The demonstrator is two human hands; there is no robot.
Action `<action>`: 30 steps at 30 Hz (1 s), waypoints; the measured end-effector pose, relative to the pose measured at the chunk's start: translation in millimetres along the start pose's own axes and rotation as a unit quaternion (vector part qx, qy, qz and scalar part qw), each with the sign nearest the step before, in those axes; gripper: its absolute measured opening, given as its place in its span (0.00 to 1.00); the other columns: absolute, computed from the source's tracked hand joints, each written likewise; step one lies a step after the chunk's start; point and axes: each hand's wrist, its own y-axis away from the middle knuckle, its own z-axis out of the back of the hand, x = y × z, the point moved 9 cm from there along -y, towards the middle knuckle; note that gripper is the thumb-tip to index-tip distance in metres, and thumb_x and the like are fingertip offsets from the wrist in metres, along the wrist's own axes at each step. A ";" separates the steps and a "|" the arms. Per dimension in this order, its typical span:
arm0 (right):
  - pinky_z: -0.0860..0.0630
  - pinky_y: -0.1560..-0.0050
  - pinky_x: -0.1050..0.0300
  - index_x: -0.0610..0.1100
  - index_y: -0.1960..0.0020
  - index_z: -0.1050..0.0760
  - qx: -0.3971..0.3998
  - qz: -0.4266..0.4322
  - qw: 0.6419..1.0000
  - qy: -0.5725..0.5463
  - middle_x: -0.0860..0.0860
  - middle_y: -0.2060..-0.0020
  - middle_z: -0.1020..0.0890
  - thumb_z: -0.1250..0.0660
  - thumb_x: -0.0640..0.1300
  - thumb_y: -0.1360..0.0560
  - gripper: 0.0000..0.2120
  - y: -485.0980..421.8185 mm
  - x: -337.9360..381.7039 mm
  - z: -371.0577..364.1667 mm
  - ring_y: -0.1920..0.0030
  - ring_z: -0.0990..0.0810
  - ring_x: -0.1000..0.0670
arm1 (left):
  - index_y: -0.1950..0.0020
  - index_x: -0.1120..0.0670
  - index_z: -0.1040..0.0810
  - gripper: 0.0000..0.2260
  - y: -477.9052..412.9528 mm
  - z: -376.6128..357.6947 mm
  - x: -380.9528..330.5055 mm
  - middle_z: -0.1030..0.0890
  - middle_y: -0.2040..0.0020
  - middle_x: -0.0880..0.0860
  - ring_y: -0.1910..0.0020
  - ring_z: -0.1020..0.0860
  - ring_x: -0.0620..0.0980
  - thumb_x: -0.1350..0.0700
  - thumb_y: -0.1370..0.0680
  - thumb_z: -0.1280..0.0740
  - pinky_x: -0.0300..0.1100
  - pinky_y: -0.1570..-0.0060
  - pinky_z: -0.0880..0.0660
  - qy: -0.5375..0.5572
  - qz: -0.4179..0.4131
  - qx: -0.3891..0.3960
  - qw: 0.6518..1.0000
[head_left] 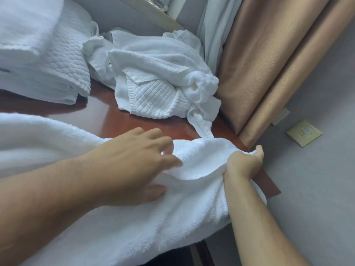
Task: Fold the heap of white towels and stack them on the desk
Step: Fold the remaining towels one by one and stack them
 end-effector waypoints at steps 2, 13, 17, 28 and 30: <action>0.34 0.30 0.54 0.43 0.22 0.36 -0.050 0.078 0.992 0.089 0.44 0.26 0.32 0.42 0.29 0.27 0.33 8.4 20.7 10.9 0.26 0.33 0.43 | 0.28 0.35 0.33 0.30 2.0 -5.3 14.3 0.30 0.32 0.42 0.38 0.31 0.47 0.29 0.28 0.51 0.47 0.39 0.29 -0.011 0.067 0.034 0.997; 0.47 0.23 0.38 0.43 0.18 0.47 0.378 0.067 0.733 0.561 0.43 0.21 0.42 0.55 0.60 0.17 0.32 41.6 4.2 -91.1 0.22 0.44 0.38 | 0.33 0.37 0.34 0.32 5.3 -17.3 20.8 0.28 0.40 0.42 0.41 0.31 0.48 0.30 0.29 0.62 0.50 0.44 0.29 -0.034 0.108 0.102 0.988; 0.54 0.23 0.33 0.48 0.17 0.54 0.354 0.068 0.731 0.579 0.46 0.18 0.53 0.59 0.60 0.16 0.31 38.1 -5.3 -98.3 0.20 0.55 0.36 | 0.26 0.32 0.42 0.26 4.3 -21.6 18.2 0.32 0.31 0.40 0.33 0.35 0.46 0.30 0.23 0.53 0.49 0.36 0.33 0.008 0.088 0.121 0.989; 0.33 0.39 0.41 0.45 0.38 0.24 0.240 0.182 0.847 0.438 0.48 0.40 0.23 0.49 0.55 0.19 0.21 37.4 15.1 -89.4 0.38 0.29 0.43 | 0.27 0.31 0.38 0.26 9.1 -19.0 19.5 0.32 0.30 0.39 0.34 0.33 0.45 0.32 0.24 0.56 0.48 0.37 0.33 0.011 0.090 0.102 0.991; 0.29 0.53 0.48 0.44 0.60 0.25 0.210 0.279 0.869 0.350 0.48 0.58 0.22 0.44 0.50 0.20 0.16 52.5 38.7 -83.0 0.51 0.26 0.44 | 0.28 0.34 0.36 0.24 10.6 -15.1 18.9 0.31 0.31 0.40 0.34 0.32 0.45 0.33 0.23 0.55 0.48 0.36 0.34 -0.010 0.090 0.101 0.991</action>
